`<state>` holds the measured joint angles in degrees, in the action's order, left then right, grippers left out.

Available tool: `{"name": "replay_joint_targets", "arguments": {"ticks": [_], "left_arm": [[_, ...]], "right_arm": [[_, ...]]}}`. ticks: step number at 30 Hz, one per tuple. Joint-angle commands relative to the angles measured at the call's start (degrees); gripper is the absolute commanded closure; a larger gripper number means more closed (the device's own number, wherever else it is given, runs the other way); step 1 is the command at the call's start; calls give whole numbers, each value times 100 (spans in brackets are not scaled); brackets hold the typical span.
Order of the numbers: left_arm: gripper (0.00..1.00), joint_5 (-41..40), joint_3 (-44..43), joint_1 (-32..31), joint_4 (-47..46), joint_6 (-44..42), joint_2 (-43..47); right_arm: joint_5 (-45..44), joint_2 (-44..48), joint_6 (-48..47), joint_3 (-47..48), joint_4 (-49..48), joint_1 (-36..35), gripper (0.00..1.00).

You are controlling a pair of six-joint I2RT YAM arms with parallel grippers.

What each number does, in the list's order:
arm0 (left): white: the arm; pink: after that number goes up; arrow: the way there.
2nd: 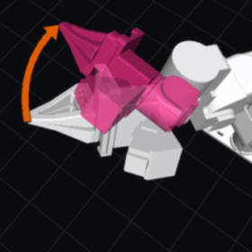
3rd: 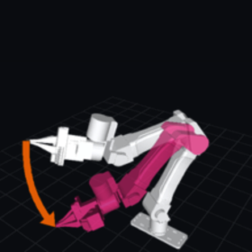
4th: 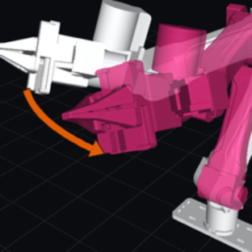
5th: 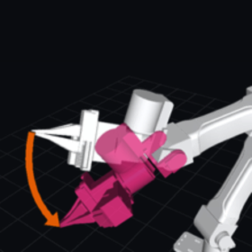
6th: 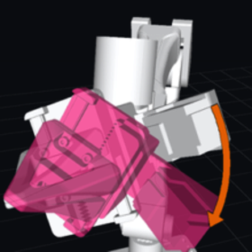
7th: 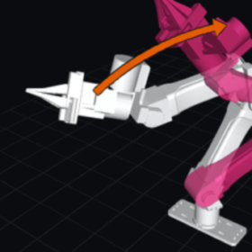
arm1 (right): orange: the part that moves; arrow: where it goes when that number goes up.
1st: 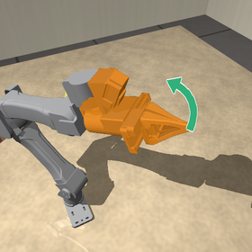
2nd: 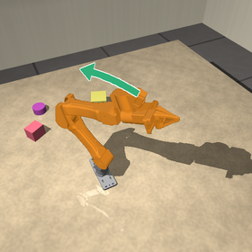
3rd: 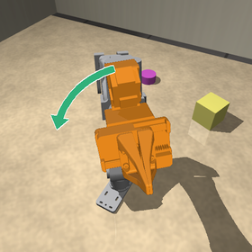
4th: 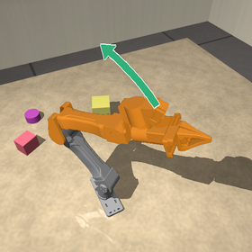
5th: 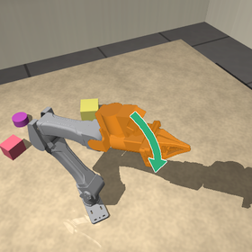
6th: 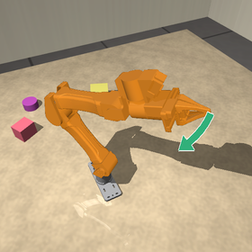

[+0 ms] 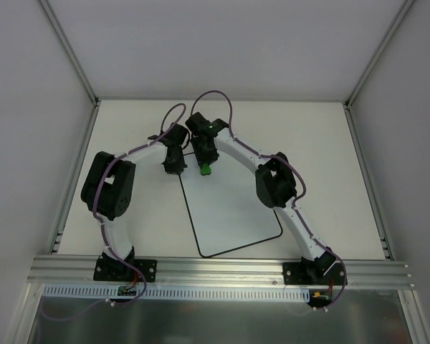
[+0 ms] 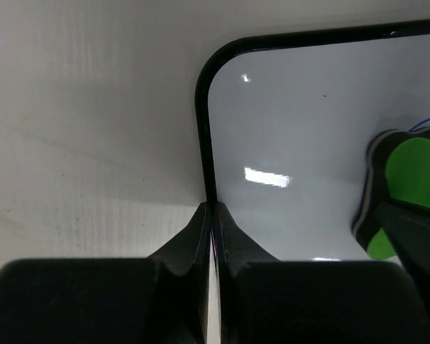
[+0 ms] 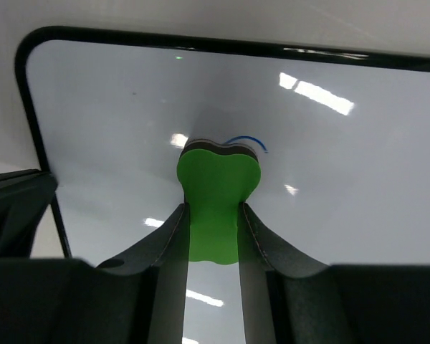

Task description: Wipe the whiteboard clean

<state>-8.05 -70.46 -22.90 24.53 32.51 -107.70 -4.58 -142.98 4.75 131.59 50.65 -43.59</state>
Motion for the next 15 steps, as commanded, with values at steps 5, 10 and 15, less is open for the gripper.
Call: {"name": "replay_joint_targets", "arguments": {"ticks": [5, 10, 15], "left_arm": [[100, 726, 471, -452, 69, 256, -49], [100, 770, 428, -593, 51, 238, -76], [100, 788, 269, -681, 43, 220, -172]], "right_arm": [[-51, -108, 236, -45, 261, 332, 100], [-456, 155, 474, -554, 314, 834, 100], [-597, 279, 465, -828, 305, 1107, 100]]}}
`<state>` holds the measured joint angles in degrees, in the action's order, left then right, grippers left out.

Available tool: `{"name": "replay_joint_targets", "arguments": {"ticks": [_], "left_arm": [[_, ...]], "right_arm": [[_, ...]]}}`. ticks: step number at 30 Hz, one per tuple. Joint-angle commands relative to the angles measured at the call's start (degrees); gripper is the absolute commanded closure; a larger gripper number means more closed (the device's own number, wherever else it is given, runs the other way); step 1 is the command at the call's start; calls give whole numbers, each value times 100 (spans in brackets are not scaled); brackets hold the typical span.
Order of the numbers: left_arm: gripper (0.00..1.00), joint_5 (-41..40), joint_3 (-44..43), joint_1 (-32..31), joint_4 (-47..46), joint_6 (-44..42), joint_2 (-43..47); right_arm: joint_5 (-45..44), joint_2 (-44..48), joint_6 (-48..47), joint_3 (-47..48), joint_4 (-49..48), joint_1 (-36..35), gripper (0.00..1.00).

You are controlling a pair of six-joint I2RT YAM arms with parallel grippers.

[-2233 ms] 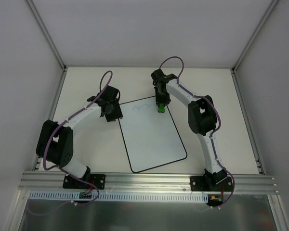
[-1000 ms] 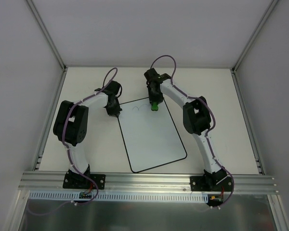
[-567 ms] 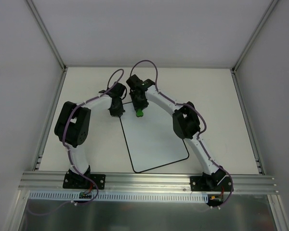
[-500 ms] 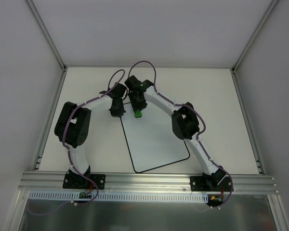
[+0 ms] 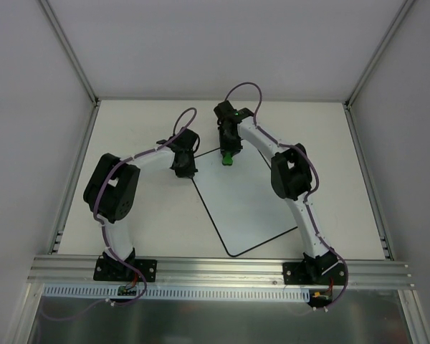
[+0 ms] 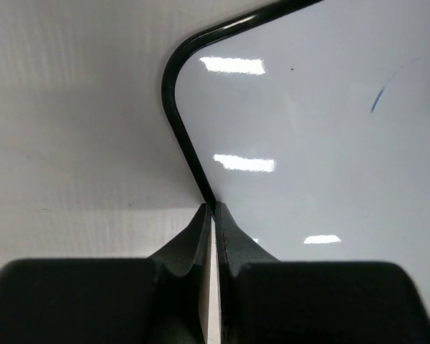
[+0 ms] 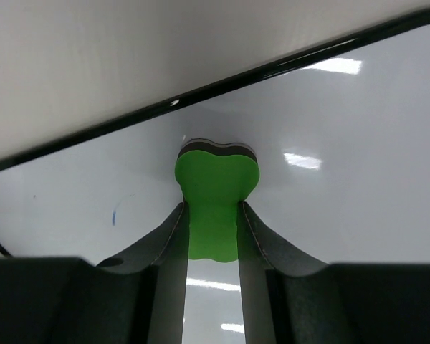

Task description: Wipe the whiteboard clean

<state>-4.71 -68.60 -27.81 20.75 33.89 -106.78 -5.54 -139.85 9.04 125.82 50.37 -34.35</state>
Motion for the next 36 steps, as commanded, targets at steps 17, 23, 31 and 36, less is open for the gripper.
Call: {"name": "replay_joint_targets", "arguments": {"ticks": [17, 23, 31, 36], "left_arm": [[100, 453, 39, -321, 394, 127, -211], [100, 436, 83, -321, 386, 153, -133], [100, 322, 145, -312, 386, 188, 26], [100, 225, 250, -251, 386, 206, 131]], "right_arm": [[255, -438, -368, 347, 412, -731, 100], [316, -306, -534, 171, 421, -802, 100], [203, 519, -387, -1014, -26, -486, 100], [-315, 1284, -78, -2488, -466, 260, 100]]}}
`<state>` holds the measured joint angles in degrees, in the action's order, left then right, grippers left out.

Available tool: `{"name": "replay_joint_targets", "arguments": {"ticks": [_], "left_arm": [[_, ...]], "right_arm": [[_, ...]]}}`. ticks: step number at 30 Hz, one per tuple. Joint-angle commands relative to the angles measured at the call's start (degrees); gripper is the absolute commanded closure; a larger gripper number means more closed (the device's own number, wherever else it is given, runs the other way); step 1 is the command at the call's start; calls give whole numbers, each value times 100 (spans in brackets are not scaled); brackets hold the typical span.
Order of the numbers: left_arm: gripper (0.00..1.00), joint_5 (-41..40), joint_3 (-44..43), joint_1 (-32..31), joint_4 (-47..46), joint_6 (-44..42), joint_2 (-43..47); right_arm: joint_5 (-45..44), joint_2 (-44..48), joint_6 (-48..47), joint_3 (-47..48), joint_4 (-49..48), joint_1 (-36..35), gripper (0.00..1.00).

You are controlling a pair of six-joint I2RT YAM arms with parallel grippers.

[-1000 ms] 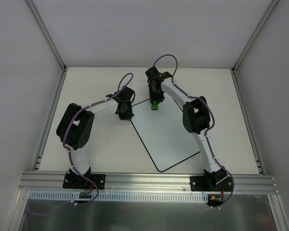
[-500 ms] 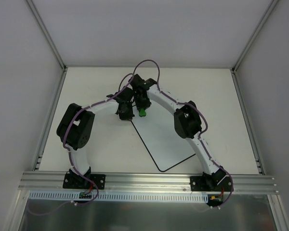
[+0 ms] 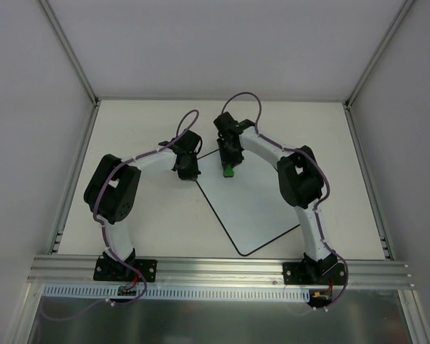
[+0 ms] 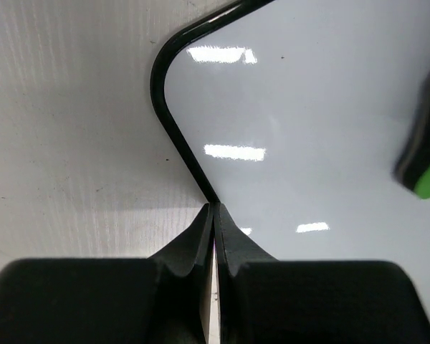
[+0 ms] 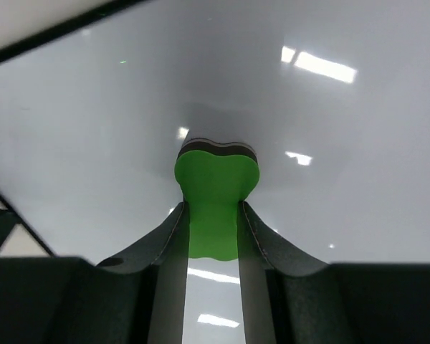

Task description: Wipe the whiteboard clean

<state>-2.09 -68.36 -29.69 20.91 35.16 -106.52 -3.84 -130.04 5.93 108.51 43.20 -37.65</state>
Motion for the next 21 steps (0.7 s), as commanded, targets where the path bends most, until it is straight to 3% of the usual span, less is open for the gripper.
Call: {"name": "replay_joint_targets", "arguments": {"ticks": [1, 10, 12, 13, 19, 20, 21], "left_arm": [[100, -46, 235, -37, 370, 88, 114], [97, -247, 253, 86, 379, 53, 596], [87, -292, 174, 86, 388, 9, 939], [74, -301, 130, 104, 397, -52, 1053], [38, -415, 15, 349, 467, -316, 2108], [24, -433, 68, 394, 484, -351, 2370], [18, -459, 103, 446, 493, -395, 2512]], "right_arm": [[-521, 573, 250, -979, 172, 714, 100], [-390, 2113, 163, -2676, -567, 1751, 100], [-495, 2420, 101, -2791, -567, 2119, 100], [-521, 2509, 101, -2826, -567, 2269, 100], [-671, 2659, 31, -2976, -672, 3500, 100], [-662, 2633, 22, -2976, -716, 3640, 100], [-671, 2607, 22, -2958, -743, 3885, 100]]}}
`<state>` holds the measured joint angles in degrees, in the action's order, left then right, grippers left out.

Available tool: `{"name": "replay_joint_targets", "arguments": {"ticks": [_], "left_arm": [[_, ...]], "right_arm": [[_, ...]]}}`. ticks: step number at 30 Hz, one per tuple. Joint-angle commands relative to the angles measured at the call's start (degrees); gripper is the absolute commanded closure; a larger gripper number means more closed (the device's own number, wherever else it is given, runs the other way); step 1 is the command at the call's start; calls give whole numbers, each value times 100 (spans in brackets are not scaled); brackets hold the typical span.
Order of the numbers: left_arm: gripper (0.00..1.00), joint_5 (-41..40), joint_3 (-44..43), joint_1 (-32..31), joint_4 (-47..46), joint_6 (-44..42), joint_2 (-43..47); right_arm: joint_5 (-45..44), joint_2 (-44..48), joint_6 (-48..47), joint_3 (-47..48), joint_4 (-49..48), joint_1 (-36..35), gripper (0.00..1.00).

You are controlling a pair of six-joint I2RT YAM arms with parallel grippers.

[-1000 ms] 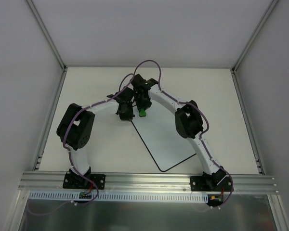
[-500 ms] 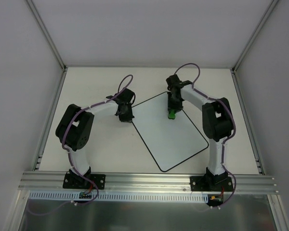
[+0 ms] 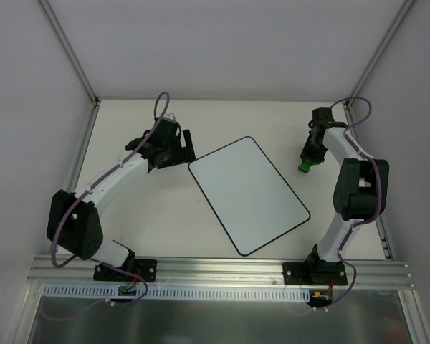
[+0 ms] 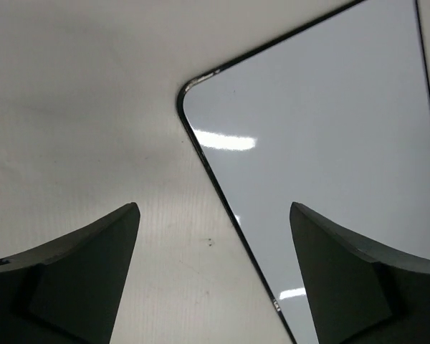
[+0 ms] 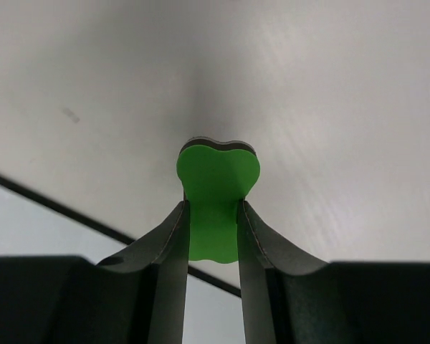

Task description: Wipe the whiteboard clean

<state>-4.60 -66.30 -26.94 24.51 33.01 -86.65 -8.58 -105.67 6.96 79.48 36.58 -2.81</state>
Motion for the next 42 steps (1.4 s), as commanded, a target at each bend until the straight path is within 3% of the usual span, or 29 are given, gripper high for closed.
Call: {"name": "replay_joint_targets", "arguments": {"ticks": [1, 3, 7, 9, 13, 17, 18, 20, 23, 33, 42], "left_arm": [[12, -217, -59, 232, 168, -225, 657], [1, -252, 99, 408, 194, -278, 1070], [1, -444, 381, 654, 326, -515, 1712], [1, -515, 547, 768, 422, -559, 2055], [1, -630, 750, 874, 546, -699, 2512], [1, -674, 856, 892, 625, -779, 2872], [1, -682, 865, 892, 668, -779, 2917], [1, -682, 847, 892, 704, -814, 3048], [1, -691, 759, 892, 783, -858, 3250], [1, -1086, 206, 901, 1135, -1306, 4331], [1, -1596, -303, 892, 1258, -1833, 5499]], "right_arm": [[-188, 126, -72, -21, -98, 517, 99], [-179, -15, -63, 41, -124, 806, 99], [-381, -313, -116, 225, -151, 1045, 94], [-399, -497, -142, 322, -160, 1115, 87], [-364, -639, -151, 366, -151, 1168, 69], [-241, -499, -142, 287, -151, 1169, 35], [-189, -403, -160, 209, -142, 1177, 30], [-188, 60, -160, 77, -142, 1177, 16], [-144, 912, -160, -143, -72, 1169, 3], [260, 4409, -643, -30, 499, 1169, 1], [761, 6505, -1091, 348, 447, 1169, 1]]}}
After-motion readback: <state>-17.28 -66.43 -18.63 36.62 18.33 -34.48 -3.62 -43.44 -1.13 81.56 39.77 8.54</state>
